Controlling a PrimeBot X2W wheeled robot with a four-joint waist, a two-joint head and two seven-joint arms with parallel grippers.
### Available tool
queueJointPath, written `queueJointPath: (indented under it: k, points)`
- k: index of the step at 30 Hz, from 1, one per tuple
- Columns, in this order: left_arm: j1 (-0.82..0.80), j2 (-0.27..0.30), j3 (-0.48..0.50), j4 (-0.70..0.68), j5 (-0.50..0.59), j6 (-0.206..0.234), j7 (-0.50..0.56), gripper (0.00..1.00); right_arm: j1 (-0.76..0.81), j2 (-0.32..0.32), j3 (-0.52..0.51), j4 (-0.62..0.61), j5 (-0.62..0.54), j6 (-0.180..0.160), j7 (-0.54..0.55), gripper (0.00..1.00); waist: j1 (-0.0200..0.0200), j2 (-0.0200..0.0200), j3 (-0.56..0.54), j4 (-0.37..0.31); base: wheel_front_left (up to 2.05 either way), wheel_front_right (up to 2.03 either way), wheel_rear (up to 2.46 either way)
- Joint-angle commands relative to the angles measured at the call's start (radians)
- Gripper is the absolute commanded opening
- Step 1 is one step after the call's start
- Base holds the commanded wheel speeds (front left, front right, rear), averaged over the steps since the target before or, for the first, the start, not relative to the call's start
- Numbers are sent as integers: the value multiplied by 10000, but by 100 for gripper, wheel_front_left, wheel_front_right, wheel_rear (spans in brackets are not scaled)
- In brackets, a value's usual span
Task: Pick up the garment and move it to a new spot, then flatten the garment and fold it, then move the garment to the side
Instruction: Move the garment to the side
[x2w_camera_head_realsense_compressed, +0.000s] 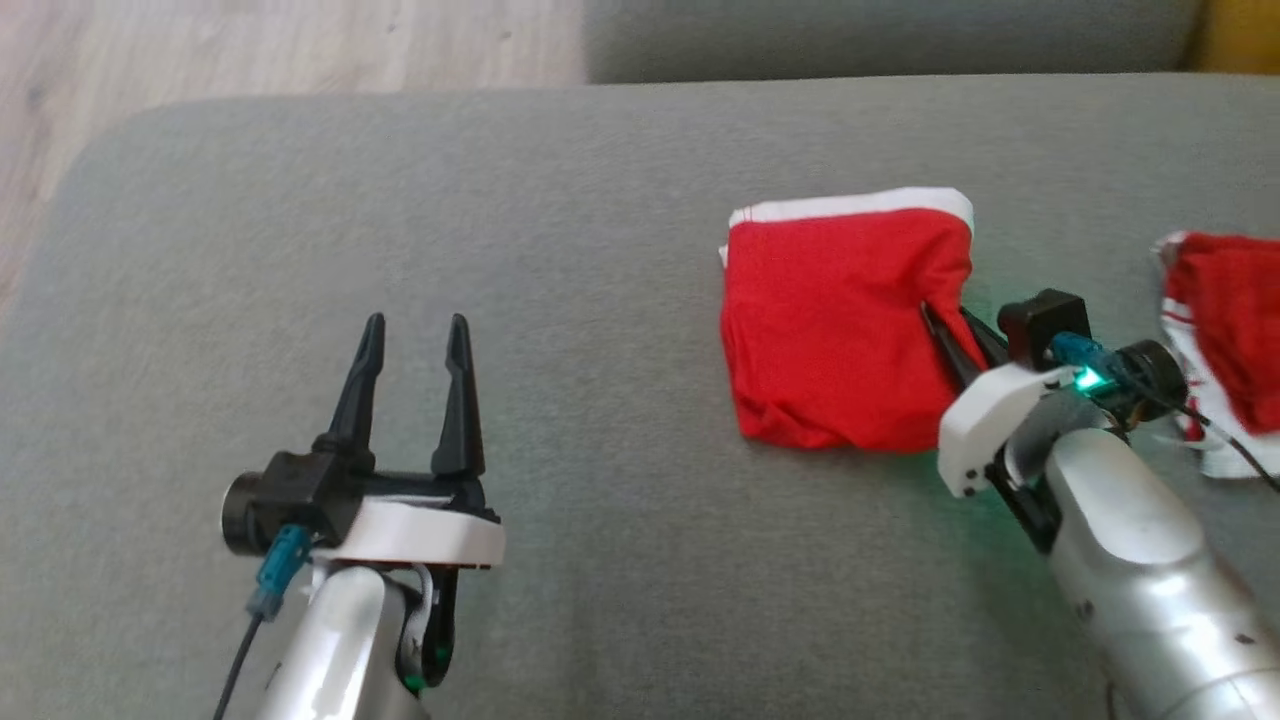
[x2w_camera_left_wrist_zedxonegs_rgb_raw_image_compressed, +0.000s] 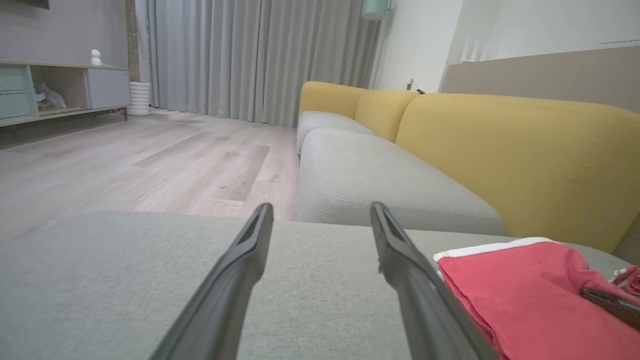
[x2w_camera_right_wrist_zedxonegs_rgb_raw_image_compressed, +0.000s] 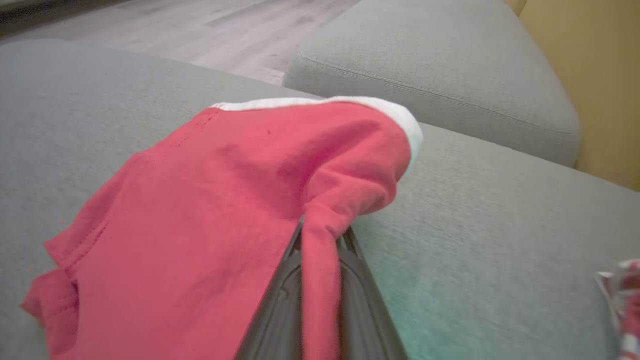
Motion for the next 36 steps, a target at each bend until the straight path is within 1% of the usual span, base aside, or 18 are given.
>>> queueJointPath:
  k: [1, 3, 5, 8, 10, 11, 15, 18, 23, 25, 28, 32, 36]
  points:
    - [-150, 81, 216, -375, 25, 22, -51, 100, 59, -277, 370, -526, 11, -7, 104, 0, 1, -1, -214, -379, 0, 0, 0]
    - [-130, 81, 215, -404, 29, 50, -51, 100, 143, -703, 738, -952, 111, -7, 376, 0, 1, -1, -220, -626, 0, 0, 0]
    - [-133, 81, 232, -441, 38, 70, -51, 100, 194, -1274, 1062, -1453, 267, -7, 678, 0, 1, -1, -153, -851, 0, 0, 0]
    - [-174, 81, 259, -488, 59, 78, -51, 100, 257, -2369, 1374, -2295, 580, -7, 1170, 0, 1, -1, 43, -1122, 0, 0, 0]
    - [-248, 81, 268, -516, 83, 61, -51, 100, 272, -3192, 1495, -2865, 778, -7, 1501, 0, 1, -1, 253, -1249, 0, 0, 0]
    - [-248, 81, 268, -516, 83, 61, -51, 100, 272, -3192, 1495, -2865, 778, -7, 1501, 0, 1, -1, 253, -1249, 0, 0, 0]
    - [-477, 81, 289, -544, 142, 1, -51, 100, 203, -4697, 1526, -3839, 1149, -7, 2154, 0, 1, -1, 771, -1387, 0, 0, 0]
    - [-673, 81, 253, -530, 150, -56, -51, 100, 117, -5697, 1476, -4125, 1128, -7, 2595, 0, 1, -1, 1160, -1365, 0, 0, 0]
    - [-941, 81, 177, -486, 181, -124, -51, 100, 84, -6898, 1111, -3858, 1029, -7, 3058, 0, 1, -1, 1662, -1232, 0, 0, 0]
    - [-1053, 81, 161, -478, 192, -158, -51, 100, 53, -7186, 842, -3535, 988, -7, 3116, 0, 1, -1, 1831, -1145, 0, 0, 0]
    - [-1129, 81, 167, -442, 197, -163, -51, 100, 44, -7293, 477, -3019, 912, -7, 3140, 0, 1, -1, 1988, -1035, 0, 0, 0]
    - [-1213, 81, 216, -439, 247, -202, -51, 100, 16, -7114, -166, -2371, 760, -7, 3147, 0, 1, -1, 2213, -909, 0, 0, 0]
    - [-1228, 81, 368, -453, 285, -206, -51, 100, 60, -6738, -747, -1994, 593, -7, 3221, 0, 1, -1, 2325, -869, 0, 0, 0]
